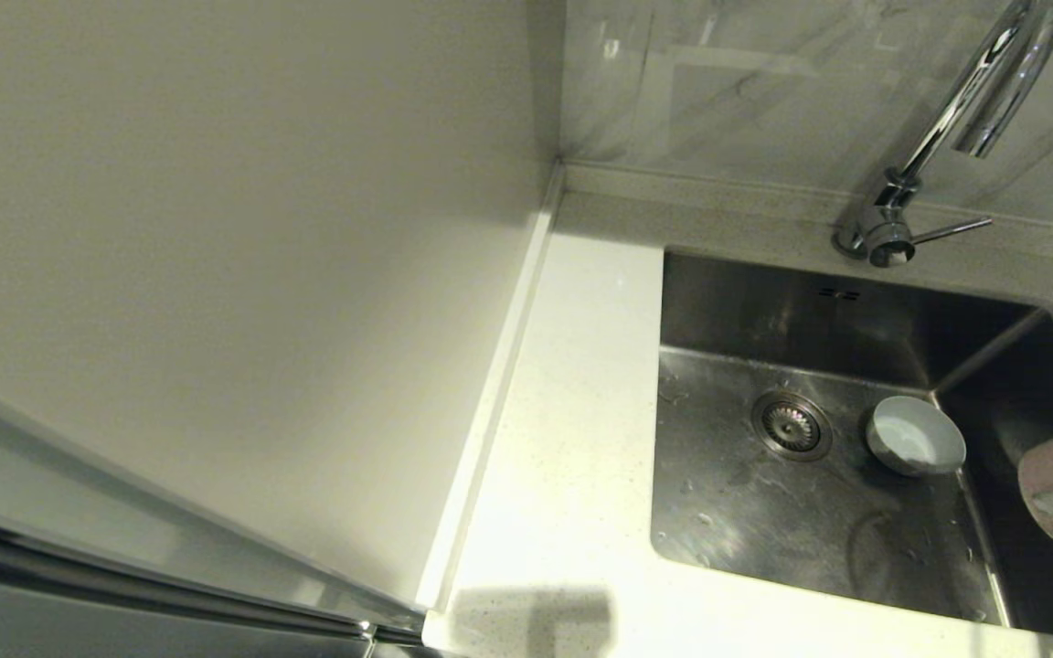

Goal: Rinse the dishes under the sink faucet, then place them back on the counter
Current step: Put a bowl into the sink

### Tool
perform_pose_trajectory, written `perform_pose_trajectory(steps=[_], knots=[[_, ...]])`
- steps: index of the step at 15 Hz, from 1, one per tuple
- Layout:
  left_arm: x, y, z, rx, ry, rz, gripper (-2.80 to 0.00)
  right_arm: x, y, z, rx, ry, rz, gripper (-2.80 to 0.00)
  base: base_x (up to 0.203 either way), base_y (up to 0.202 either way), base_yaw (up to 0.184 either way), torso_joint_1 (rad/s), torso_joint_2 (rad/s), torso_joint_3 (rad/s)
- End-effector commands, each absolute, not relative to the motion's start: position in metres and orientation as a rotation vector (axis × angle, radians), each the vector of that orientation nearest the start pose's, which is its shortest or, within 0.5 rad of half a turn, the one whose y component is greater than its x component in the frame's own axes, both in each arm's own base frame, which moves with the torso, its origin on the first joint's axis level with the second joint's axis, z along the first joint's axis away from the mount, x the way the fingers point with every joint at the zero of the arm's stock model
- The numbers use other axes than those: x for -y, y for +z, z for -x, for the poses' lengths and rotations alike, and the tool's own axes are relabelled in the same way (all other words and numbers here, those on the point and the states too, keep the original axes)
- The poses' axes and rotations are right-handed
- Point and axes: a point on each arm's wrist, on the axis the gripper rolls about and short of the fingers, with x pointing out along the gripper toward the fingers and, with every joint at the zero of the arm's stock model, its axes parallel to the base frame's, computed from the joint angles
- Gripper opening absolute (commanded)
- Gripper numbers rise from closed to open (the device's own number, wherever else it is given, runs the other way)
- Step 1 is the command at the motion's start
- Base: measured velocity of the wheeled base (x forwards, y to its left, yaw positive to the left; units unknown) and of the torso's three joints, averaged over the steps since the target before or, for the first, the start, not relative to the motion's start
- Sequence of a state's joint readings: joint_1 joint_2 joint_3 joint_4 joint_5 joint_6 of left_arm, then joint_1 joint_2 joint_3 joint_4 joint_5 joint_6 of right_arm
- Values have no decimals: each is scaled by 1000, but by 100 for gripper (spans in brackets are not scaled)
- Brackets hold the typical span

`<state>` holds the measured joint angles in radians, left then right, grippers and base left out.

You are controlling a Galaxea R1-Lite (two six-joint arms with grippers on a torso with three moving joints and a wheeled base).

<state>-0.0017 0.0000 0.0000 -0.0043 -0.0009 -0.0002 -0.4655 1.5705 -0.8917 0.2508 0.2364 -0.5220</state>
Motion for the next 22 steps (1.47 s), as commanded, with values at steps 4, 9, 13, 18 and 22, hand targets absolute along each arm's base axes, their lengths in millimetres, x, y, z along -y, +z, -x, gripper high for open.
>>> perform_pose_trajectory(steps=[4, 9, 13, 18, 22], knots=[[0, 75, 23, 2, -3, 2, -280, 99, 122, -236, -993, 107, 158, -280, 0, 0, 0, 0, 0, 0], [0, 75, 23, 3, -2, 2, -280, 107, 95, -255, -974, 105, 167, -280, 0, 0, 0, 0, 0, 0], [0, 75, 23, 2, -2, 2, -280, 115, 73, -273, -951, 96, 183, -280, 0, 0, 0, 0, 0, 0], [0, 75, 23, 2, -3, 2, -280, 122, 41, -289, -959, 92, 184, -280, 0, 0, 0, 0, 0, 0], [0, 75, 23, 2, -2, 2, -280, 127, 17, -300, -946, 85, 191, -280, 0, 0, 0, 0, 0, 0]])
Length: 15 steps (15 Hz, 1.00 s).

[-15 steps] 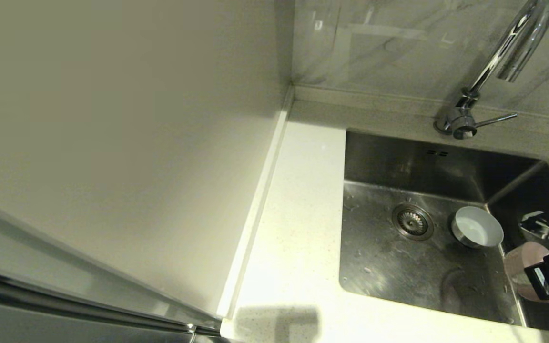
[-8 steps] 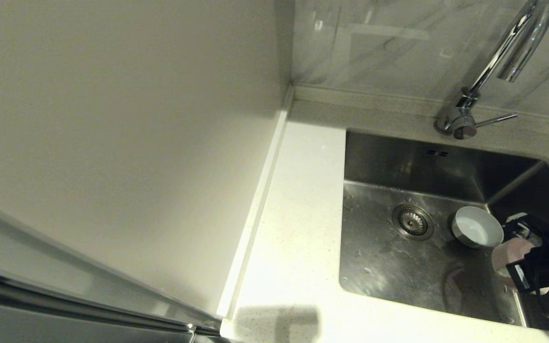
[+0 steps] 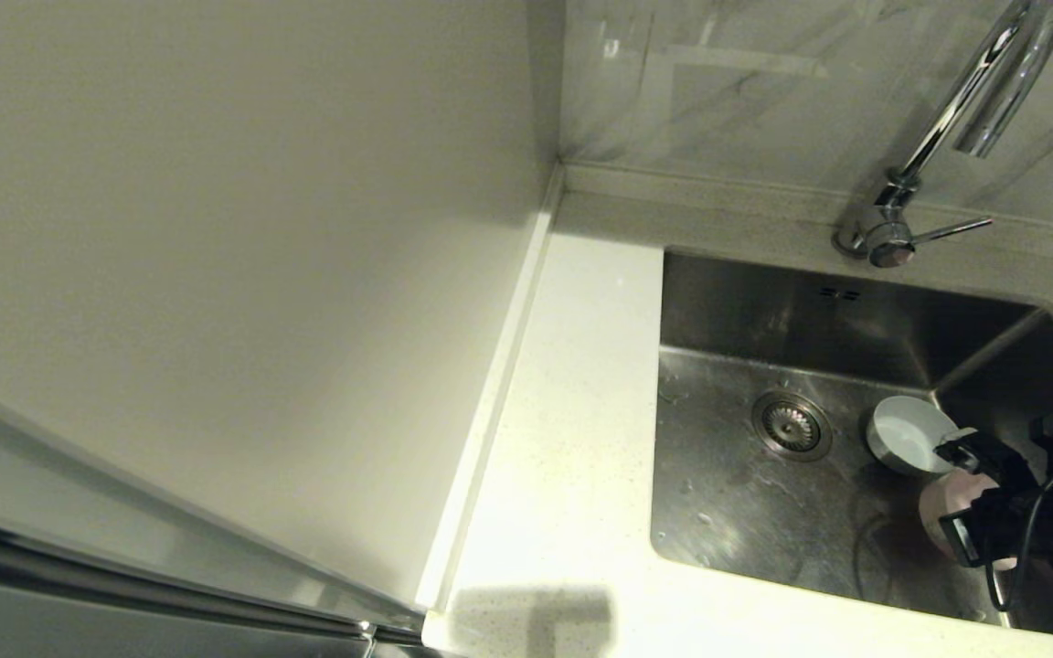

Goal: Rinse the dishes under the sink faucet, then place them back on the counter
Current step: Put a bowl into the sink

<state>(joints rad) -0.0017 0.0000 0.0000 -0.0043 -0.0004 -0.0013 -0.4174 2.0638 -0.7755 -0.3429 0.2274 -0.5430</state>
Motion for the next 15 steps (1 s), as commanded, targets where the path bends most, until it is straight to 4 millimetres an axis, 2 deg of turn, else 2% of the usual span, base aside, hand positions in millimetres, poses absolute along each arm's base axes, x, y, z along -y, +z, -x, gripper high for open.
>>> perform_pose_trajectory(steps=[1, 5, 9, 15], knots=[[0, 75, 23, 2, -3, 2, -280, 128, 14, -300, -952, 83, 190, -280, 0, 0, 0, 0, 0, 0], [0, 75, 23, 2, -3, 2, -280, 131, 1, -306, -972, 85, 182, -280, 0, 0, 0, 0, 0, 0], [0, 75, 23, 2, -2, 2, -280, 139, -10, -324, -909, 59, 193, -280, 0, 0, 0, 0, 0, 0], [0, 75, 23, 2, -2, 2, -280, 147, -39, -342, -823, 23, 199, -280, 0, 0, 0, 0, 0, 0]])
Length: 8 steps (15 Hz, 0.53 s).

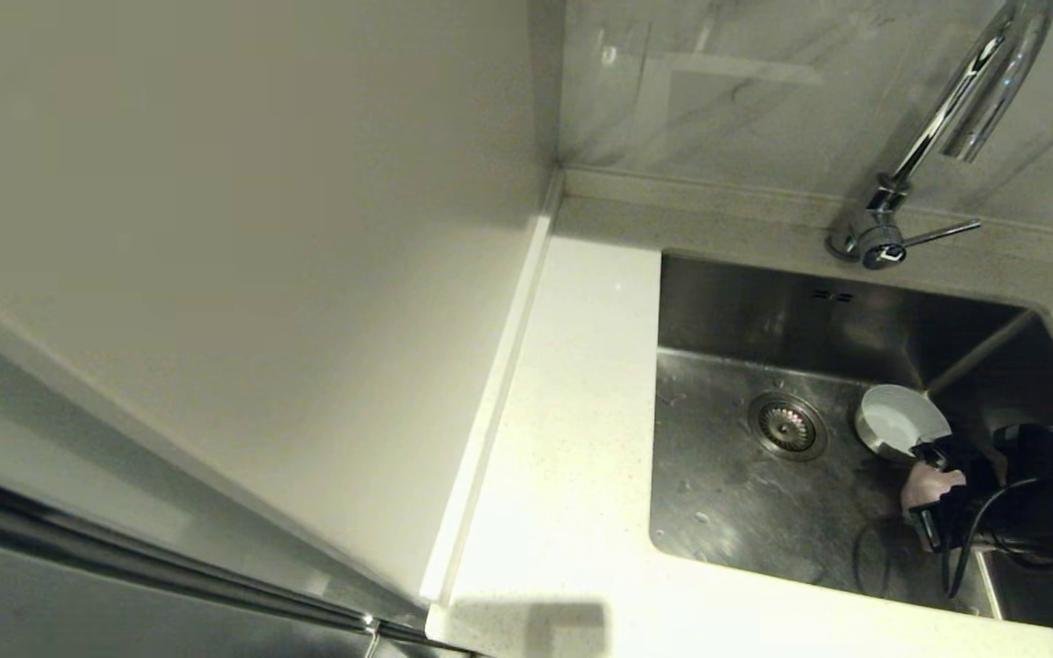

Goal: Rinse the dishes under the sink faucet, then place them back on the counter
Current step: Put a bowl into the sink

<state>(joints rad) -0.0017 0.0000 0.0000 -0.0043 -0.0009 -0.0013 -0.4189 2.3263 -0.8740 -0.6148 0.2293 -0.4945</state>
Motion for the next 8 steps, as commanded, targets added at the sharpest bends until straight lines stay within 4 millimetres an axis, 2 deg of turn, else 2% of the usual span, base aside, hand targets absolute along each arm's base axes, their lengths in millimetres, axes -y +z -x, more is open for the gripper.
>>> perform_pose_trajectory(steps=[1, 8], knots=[[0, 75, 23, 2, -2, 2, -280, 148, -39, -344, -799, 15, 210, -280, 0, 0, 0, 0, 0, 0], [0, 75, 23, 2, -3, 2, -280, 146, -37, -341, -801, 12, 207, -280, 0, 0, 0, 0, 0, 0]])
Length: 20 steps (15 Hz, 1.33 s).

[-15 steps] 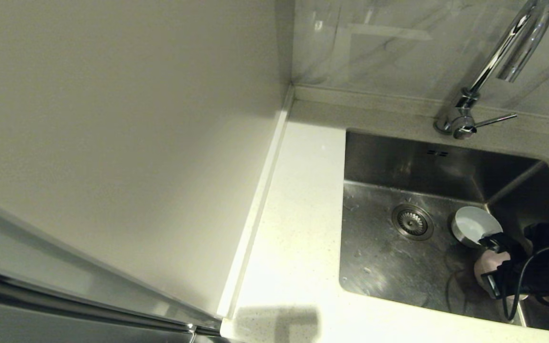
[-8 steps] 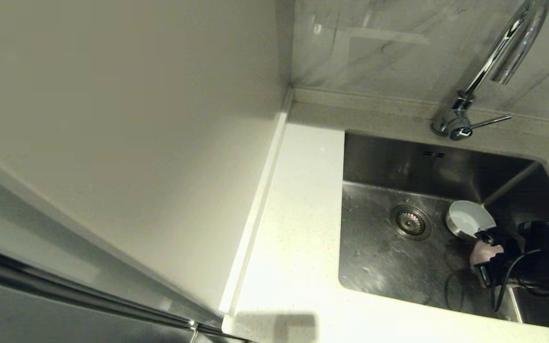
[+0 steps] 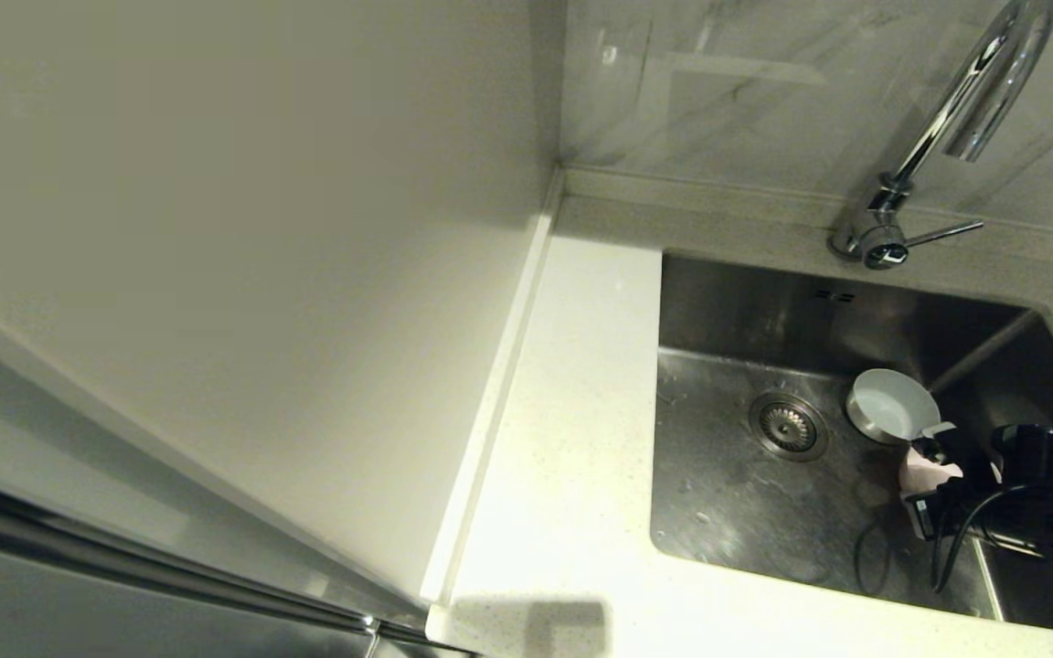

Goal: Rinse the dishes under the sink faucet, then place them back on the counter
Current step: Put a bowl into the sink

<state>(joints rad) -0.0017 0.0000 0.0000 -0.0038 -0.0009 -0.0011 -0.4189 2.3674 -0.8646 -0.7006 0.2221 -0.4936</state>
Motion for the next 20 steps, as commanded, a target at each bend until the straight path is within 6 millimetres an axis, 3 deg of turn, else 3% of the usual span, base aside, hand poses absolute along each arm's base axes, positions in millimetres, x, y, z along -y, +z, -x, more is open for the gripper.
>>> perform_pose_trajectory(steps=[1, 6, 15, 16, 20], knots=[[0, 75, 23, 2, -2, 2, -280, 146, -35, -340, -806, 13, 203, -280, 0, 0, 0, 0, 0, 0], [0, 75, 23, 2, -3, 2, -280, 145, -18, -337, -813, 15, 200, -280, 0, 0, 0, 0, 0, 0], [0, 75, 23, 3, -3, 2, -280, 145, -26, -338, -836, 23, 193, -280, 0, 0, 0, 0, 0, 0], [0, 75, 23, 2, -3, 2, -280, 145, -26, -339, -835, 22, 193, 0, 0, 0, 0, 0, 0, 0], [0, 75, 23, 2, -3, 2, -280, 146, -23, -339, -826, 22, 198, 0, 0, 0, 0, 0, 0, 0]])
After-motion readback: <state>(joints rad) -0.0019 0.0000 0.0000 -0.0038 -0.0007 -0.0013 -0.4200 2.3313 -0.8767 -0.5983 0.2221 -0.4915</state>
